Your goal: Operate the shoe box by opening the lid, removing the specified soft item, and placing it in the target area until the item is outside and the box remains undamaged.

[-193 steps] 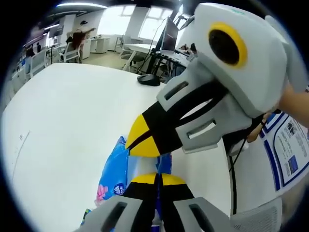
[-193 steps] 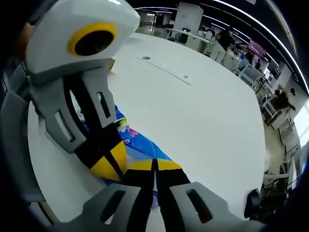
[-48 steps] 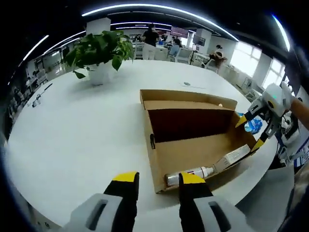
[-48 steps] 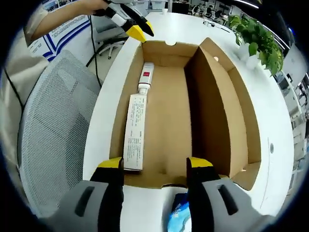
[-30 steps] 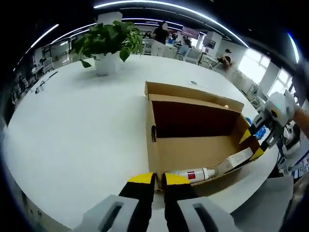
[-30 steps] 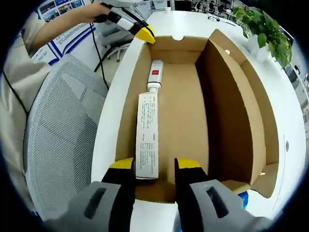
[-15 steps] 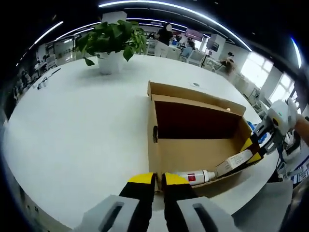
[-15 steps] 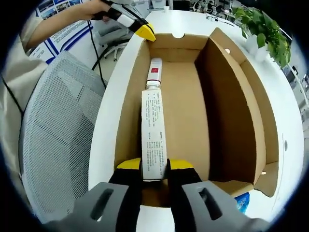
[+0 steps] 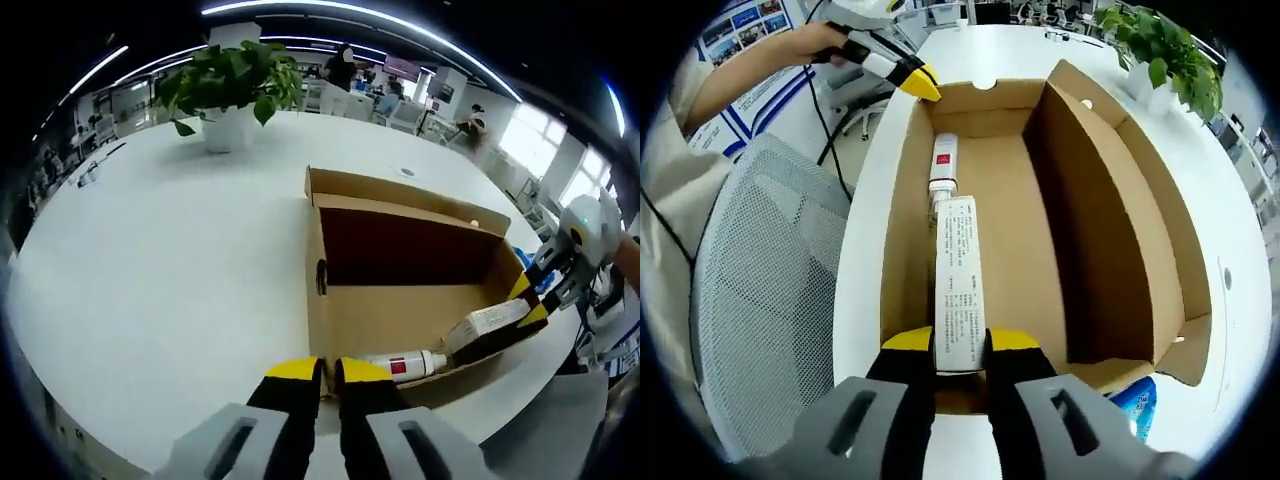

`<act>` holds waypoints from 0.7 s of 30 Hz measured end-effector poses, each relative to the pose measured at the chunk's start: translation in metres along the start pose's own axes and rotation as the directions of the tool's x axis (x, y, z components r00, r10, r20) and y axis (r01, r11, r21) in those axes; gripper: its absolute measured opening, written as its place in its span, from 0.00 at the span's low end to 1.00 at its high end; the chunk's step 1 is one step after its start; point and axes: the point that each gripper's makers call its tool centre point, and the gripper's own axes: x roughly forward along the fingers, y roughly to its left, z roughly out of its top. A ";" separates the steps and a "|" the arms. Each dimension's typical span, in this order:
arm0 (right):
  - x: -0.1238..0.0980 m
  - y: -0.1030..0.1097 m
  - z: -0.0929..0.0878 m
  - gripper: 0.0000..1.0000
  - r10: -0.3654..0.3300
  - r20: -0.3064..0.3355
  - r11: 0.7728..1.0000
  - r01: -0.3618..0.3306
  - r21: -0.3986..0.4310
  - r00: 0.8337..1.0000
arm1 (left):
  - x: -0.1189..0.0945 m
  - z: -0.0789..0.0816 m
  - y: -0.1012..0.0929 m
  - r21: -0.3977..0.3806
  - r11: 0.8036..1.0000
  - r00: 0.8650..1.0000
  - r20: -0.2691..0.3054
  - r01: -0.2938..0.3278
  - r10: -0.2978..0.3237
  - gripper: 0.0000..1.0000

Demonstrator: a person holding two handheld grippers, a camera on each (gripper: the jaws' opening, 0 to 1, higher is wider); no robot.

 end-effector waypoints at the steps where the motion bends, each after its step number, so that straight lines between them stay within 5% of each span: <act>1: -0.001 0.001 0.001 0.16 0.001 0.003 1.000 -0.001 0.001 1.000 | 0.000 0.000 0.000 0.000 1.000 1.000 0.000 0.000 0.000 0.06; 21: -0.033 -0.006 0.019 0.16 -0.040 0.086 0.999 0.038 0.028 0.995 | 0.000 0.000 0.000 0.001 1.000 1.000 -0.006 0.001 -0.001 0.06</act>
